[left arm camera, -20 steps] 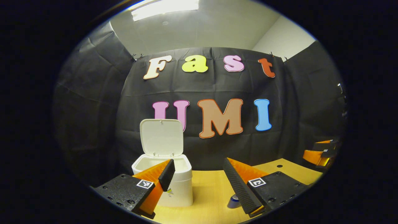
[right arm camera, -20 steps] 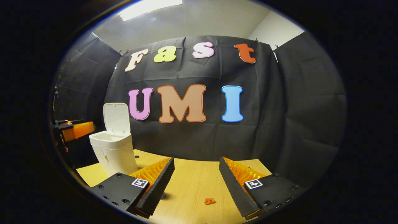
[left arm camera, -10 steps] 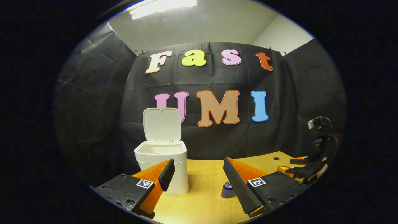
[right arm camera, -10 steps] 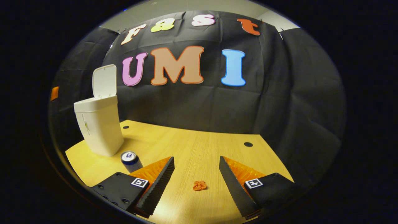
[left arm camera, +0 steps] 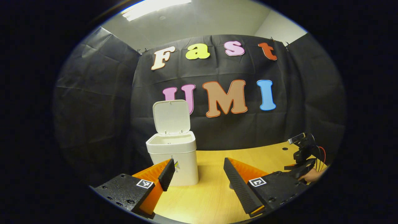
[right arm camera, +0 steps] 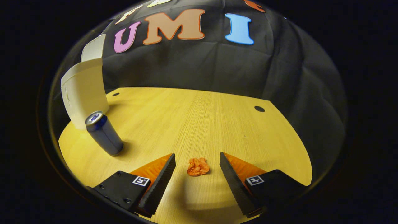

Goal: Press the lid of the desktop garbage bin to open it, pick up the crumpled paper on the desktop and throw it into the bin, then pick up the pop can on the desktop and drop it into the bin, and finally close the garbage bin lid.

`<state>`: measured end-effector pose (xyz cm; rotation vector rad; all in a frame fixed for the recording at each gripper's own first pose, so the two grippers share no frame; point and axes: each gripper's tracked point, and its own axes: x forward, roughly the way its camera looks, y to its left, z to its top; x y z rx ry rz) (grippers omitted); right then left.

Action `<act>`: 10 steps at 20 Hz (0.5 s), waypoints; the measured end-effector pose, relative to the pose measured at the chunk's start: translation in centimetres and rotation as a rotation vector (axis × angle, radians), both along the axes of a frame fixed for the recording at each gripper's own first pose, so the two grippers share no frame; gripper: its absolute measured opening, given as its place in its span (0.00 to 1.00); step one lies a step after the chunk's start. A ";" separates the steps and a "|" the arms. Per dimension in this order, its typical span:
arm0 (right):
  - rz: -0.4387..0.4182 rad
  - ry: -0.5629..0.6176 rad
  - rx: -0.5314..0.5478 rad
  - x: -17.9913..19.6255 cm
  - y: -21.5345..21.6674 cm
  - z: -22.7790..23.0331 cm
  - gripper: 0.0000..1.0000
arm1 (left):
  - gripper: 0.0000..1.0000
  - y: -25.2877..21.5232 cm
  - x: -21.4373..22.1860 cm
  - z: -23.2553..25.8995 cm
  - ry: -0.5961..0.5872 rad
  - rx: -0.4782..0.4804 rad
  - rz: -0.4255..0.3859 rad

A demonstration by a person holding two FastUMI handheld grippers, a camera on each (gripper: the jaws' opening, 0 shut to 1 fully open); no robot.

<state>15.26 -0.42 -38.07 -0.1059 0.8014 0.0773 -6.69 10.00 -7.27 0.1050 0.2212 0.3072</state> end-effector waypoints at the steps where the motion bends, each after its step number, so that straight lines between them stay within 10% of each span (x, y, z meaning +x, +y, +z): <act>1: -0.007 0.006 -0.011 0.3 -0.2 -0.4 0.94 | 0.95 0.1 -0.1 0.0 0.004 0.000 0.006; 10: 0.079 0.109 -0.001 -0.6 0.1 -3.2 0.46 | 0.95 -0.5 1.2 -1.2 0.024 -0.021 -0.019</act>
